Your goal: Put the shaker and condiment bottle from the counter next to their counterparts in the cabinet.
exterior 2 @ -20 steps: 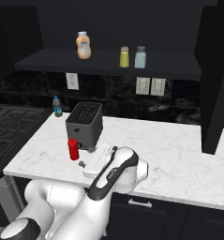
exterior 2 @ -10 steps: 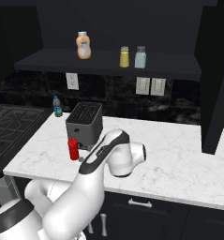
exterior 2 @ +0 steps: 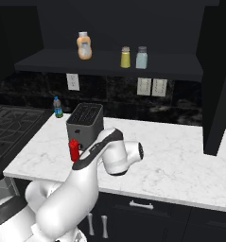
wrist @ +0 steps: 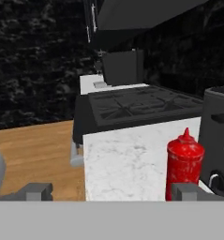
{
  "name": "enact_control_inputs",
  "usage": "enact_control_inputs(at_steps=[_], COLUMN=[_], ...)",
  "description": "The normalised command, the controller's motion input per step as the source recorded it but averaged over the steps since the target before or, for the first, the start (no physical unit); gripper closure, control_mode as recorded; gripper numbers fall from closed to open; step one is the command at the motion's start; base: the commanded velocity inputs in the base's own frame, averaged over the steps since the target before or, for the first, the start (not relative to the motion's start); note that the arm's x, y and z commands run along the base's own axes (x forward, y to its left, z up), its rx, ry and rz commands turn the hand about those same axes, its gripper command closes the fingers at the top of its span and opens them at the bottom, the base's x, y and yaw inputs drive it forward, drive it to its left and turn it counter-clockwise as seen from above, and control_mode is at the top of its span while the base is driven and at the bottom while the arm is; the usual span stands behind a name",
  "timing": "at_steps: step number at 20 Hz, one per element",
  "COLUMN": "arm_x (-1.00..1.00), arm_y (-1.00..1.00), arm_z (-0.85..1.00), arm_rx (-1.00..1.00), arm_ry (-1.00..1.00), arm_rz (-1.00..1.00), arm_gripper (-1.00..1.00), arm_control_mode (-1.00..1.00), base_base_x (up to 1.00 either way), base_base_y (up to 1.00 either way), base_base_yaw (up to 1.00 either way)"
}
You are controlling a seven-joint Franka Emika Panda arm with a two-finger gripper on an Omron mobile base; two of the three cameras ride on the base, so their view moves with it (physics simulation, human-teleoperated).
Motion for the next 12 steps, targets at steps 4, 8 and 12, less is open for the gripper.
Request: enact_control_inputs(at_steps=[4, 8, 12], arm_x=[0.27, 0.41, 0.33], arm_y=[0.23, 0.02, 0.00], arm_z=[-0.34, 0.00, 0.02], arm_rx=[0.00, 0.00, 0.00], arm_ry=[-0.06, 0.01, 0.08], arm_rz=[0.00, 0.00, 0.00], arm_gripper=[-1.00, -1.00, -1.00], arm_control_mode=[-1.00, -1.00, -1.00], base_base_x=[0.00, 0.00, 0.00], base_base_y=[0.00, 0.00, 0.00], base_base_yaw=[0.00, 0.00, 0.00])
